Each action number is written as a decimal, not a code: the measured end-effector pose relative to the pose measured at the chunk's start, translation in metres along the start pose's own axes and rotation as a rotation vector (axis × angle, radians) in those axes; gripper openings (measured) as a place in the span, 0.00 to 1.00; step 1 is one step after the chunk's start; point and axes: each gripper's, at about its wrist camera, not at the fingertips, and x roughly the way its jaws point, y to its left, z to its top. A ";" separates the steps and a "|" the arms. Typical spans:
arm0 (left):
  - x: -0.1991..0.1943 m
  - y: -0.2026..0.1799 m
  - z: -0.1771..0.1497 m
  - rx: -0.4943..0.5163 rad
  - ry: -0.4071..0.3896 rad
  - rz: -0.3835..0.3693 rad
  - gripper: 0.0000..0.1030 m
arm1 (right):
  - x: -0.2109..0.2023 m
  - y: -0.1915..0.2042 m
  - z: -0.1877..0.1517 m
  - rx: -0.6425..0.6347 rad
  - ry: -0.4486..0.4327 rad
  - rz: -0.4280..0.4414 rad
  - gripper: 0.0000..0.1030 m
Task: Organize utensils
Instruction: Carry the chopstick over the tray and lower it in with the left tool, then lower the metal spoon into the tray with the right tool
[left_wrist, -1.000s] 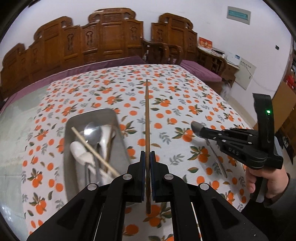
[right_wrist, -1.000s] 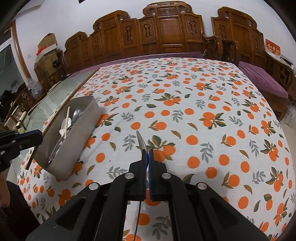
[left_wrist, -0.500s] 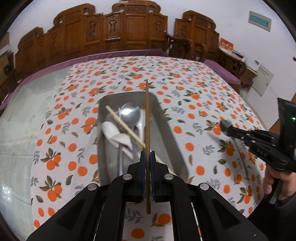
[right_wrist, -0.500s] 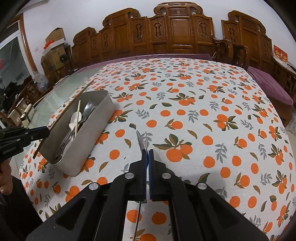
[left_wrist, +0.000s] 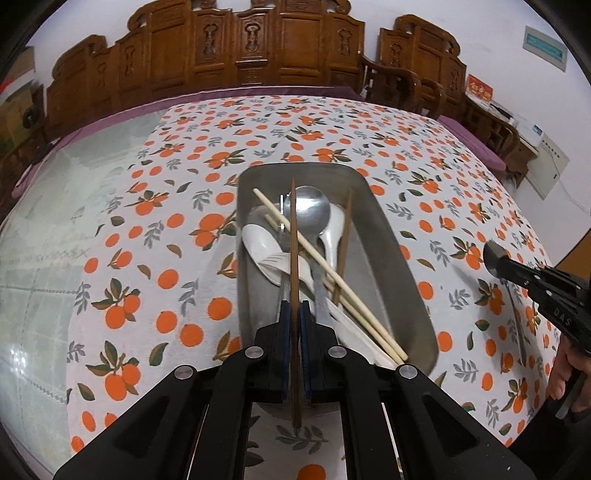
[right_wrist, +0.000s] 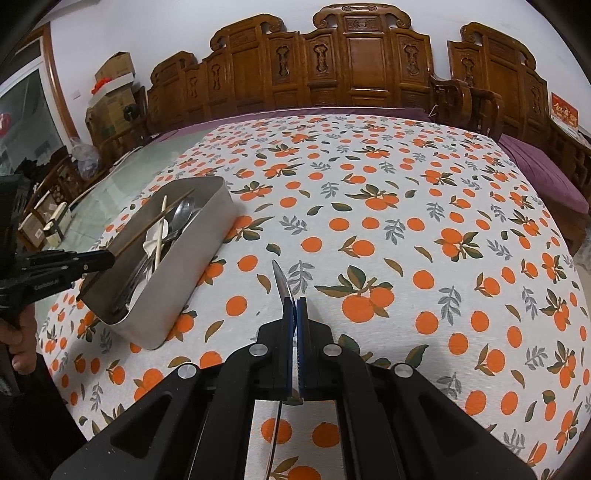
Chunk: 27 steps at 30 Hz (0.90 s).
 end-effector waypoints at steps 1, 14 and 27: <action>0.000 0.001 0.000 -0.001 0.000 0.003 0.04 | 0.000 0.001 0.000 -0.002 0.000 0.000 0.02; 0.007 0.002 0.006 -0.021 0.009 -0.014 0.05 | 0.000 0.003 -0.001 -0.008 -0.001 0.001 0.02; -0.027 0.019 0.019 -0.057 -0.083 -0.044 0.21 | -0.012 0.036 0.017 -0.045 -0.031 0.061 0.02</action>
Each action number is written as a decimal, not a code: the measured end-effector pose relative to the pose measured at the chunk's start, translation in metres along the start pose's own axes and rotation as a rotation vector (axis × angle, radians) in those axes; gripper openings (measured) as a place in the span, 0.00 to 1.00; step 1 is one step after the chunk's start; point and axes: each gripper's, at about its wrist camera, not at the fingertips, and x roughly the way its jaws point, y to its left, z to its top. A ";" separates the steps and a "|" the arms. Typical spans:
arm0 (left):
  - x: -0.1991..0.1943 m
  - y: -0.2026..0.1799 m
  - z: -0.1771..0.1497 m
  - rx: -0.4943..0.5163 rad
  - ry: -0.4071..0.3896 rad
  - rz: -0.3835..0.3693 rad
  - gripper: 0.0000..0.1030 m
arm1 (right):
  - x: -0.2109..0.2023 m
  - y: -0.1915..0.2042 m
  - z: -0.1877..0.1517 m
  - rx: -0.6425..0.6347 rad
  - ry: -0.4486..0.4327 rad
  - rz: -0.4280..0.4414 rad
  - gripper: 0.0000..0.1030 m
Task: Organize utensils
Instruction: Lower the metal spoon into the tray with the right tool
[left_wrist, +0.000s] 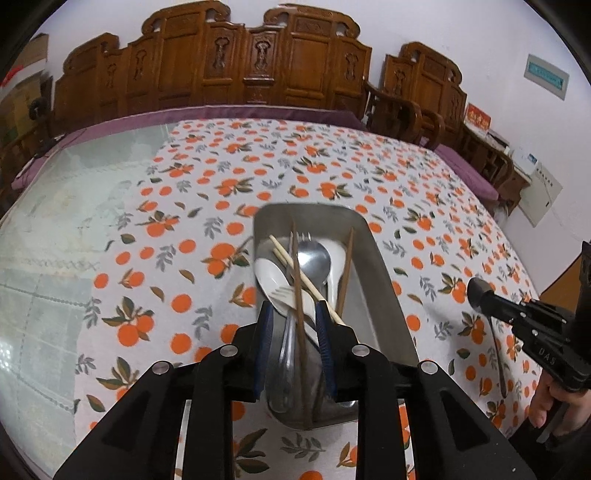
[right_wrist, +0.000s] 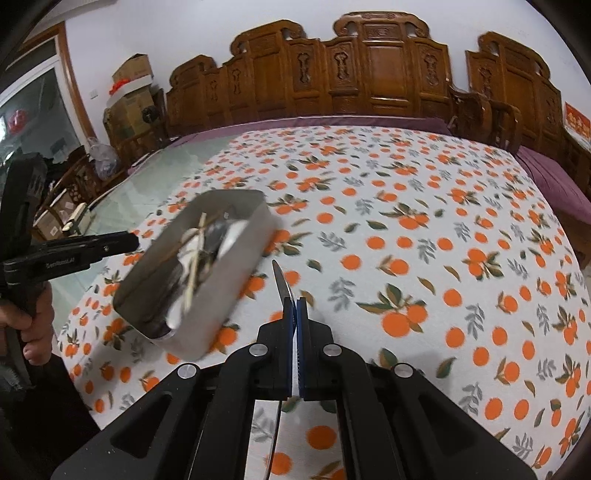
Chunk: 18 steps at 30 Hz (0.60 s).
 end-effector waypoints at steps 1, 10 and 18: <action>-0.002 0.002 0.001 -0.002 -0.006 0.001 0.21 | 0.001 0.005 0.003 -0.008 -0.001 0.004 0.02; -0.012 0.011 0.006 0.009 -0.033 0.028 0.21 | 0.024 0.038 0.039 -0.002 -0.015 0.075 0.02; -0.021 0.023 0.011 -0.002 -0.058 0.044 0.21 | 0.060 0.059 0.069 0.031 -0.007 0.122 0.02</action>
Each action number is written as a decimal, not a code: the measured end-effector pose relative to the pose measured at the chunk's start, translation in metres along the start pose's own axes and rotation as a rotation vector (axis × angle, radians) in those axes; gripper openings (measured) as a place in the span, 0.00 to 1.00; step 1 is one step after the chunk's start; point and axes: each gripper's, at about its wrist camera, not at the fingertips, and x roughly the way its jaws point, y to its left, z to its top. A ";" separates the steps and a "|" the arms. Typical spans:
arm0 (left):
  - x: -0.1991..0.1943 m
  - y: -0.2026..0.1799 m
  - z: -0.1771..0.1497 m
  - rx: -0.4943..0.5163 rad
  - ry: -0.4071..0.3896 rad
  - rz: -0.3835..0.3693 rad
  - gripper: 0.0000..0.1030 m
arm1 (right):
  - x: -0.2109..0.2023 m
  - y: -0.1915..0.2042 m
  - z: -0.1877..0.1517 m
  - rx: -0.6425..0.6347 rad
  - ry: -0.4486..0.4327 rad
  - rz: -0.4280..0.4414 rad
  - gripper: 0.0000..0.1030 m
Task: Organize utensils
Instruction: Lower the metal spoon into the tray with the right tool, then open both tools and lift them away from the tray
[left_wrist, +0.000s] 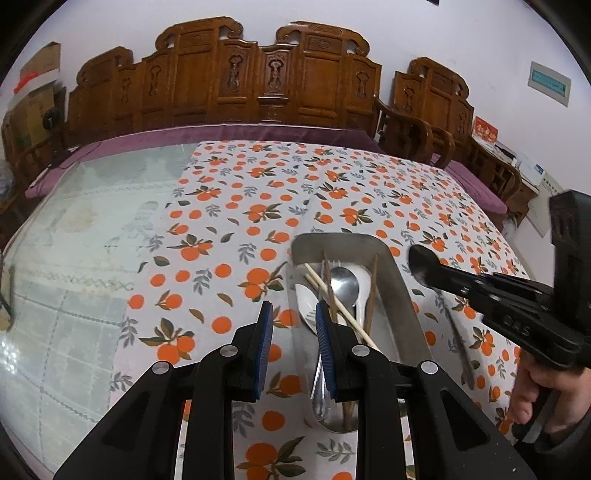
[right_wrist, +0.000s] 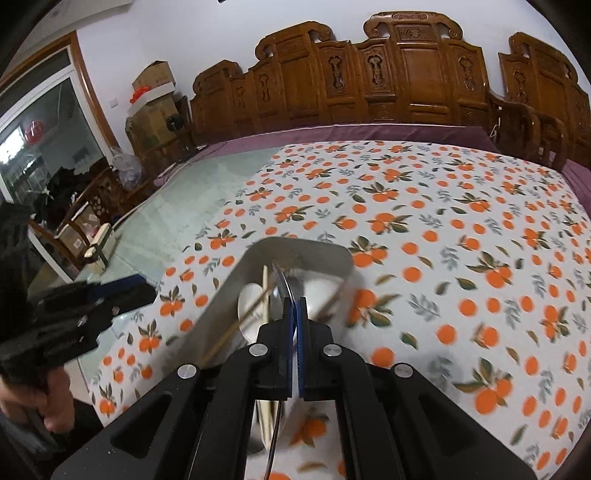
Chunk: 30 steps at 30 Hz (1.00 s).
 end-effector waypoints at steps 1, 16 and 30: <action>-0.001 0.003 0.001 -0.005 -0.002 0.001 0.21 | 0.007 0.002 0.004 0.006 0.004 0.003 0.02; -0.005 0.012 0.002 -0.016 -0.015 0.010 0.23 | 0.061 0.016 0.010 0.005 0.054 -0.041 0.02; -0.002 0.009 0.001 -0.013 -0.013 0.021 0.23 | 0.051 0.014 0.008 -0.020 0.037 -0.042 0.06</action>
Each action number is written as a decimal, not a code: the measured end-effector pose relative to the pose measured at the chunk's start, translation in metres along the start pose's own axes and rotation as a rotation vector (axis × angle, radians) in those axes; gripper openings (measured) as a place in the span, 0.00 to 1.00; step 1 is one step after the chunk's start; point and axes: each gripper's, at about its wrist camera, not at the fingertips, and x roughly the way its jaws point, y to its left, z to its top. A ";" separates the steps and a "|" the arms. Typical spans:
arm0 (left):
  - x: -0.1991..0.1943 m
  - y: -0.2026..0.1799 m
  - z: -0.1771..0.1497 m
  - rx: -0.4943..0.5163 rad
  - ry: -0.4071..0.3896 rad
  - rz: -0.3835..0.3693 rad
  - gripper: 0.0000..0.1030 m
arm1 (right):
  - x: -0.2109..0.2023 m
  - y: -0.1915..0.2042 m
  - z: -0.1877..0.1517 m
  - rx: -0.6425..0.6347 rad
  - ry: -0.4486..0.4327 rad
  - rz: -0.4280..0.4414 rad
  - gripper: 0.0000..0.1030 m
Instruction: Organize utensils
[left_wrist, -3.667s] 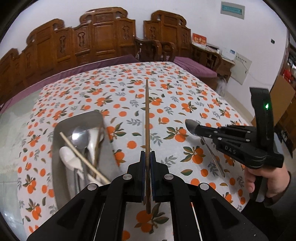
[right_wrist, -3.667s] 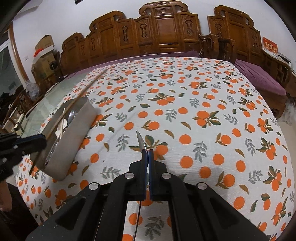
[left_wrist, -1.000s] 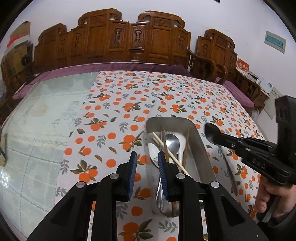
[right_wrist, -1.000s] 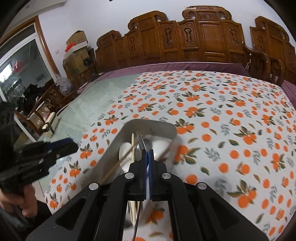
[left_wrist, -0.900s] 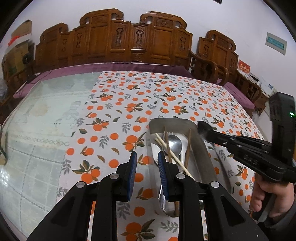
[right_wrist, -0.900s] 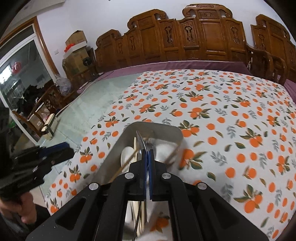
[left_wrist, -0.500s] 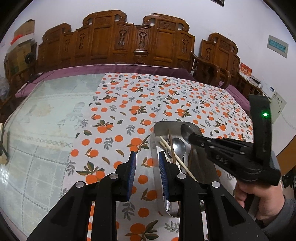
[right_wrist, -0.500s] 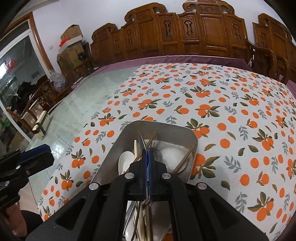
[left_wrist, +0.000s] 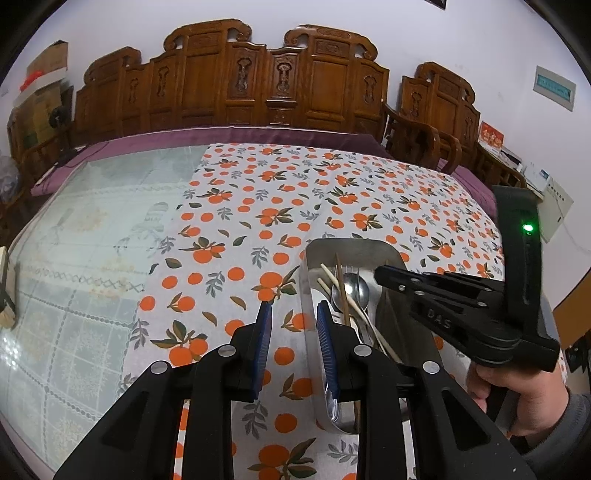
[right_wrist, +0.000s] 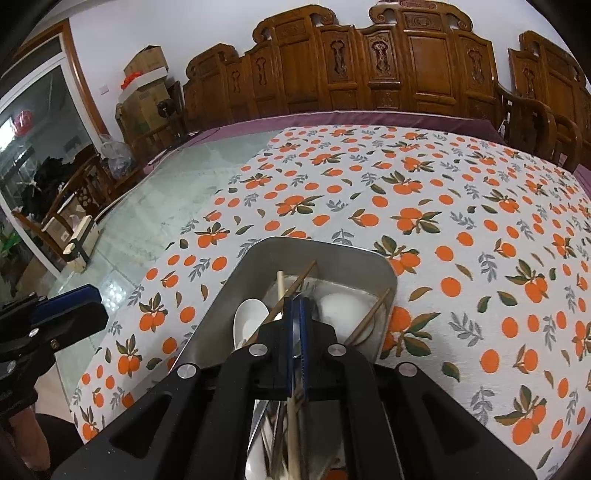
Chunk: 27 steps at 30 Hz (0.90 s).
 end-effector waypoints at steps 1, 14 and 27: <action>0.000 0.000 0.000 0.000 -0.001 0.001 0.23 | -0.004 -0.001 -0.001 -0.004 -0.006 -0.003 0.06; -0.007 -0.022 -0.006 0.038 -0.024 0.009 0.39 | -0.099 -0.026 -0.032 -0.015 -0.138 -0.124 0.42; -0.026 -0.068 -0.018 0.119 -0.065 0.003 0.89 | -0.179 -0.055 -0.066 0.053 -0.222 -0.243 0.97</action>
